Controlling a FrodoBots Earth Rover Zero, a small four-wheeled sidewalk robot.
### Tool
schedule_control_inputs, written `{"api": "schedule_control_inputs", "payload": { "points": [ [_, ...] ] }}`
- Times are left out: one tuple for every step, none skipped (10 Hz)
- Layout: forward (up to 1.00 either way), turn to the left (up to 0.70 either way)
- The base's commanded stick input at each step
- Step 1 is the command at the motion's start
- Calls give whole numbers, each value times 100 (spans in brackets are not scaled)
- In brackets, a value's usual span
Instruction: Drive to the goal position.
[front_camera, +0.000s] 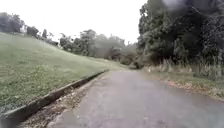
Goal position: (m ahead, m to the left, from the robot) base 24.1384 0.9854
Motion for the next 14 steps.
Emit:
{"api": "schedule_control_inputs", "payload": {
  "points": [
    [70,0],
    [70,0],
    [70,0],
    [70,0],
    [70,0],
    [70,0],
    [70,0],
    [47,0],
    [19,0],
    [0,0],
    [0,0],
    [0,0],
    [0,0],
    [0,0]
  ]
}}
